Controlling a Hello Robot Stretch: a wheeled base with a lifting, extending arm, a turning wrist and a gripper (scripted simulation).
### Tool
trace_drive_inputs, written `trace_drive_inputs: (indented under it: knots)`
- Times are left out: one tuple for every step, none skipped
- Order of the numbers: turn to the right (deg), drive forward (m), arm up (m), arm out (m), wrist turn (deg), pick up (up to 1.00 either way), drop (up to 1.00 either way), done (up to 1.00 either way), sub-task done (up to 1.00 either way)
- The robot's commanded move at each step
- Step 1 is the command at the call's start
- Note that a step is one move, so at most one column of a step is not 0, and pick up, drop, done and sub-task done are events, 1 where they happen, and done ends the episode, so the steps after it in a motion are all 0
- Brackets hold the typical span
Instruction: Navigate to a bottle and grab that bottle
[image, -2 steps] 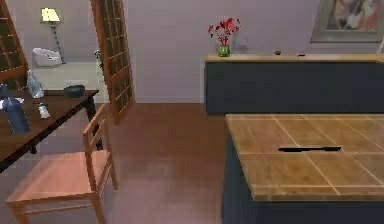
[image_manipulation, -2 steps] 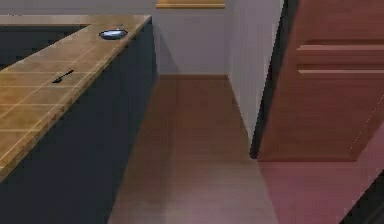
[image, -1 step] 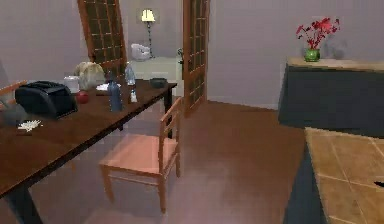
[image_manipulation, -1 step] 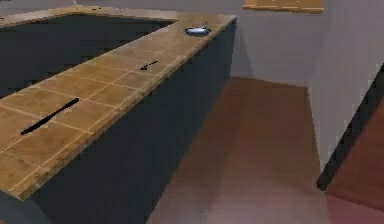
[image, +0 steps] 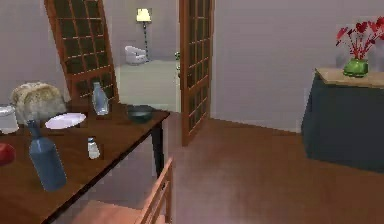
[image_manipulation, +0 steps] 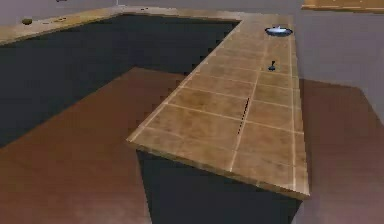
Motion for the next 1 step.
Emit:
trace_drive_inputs:
  knots:
    - [-45.0,0.0,0.0,0.0,0.0,0.0,0.0,0.0,0.0]
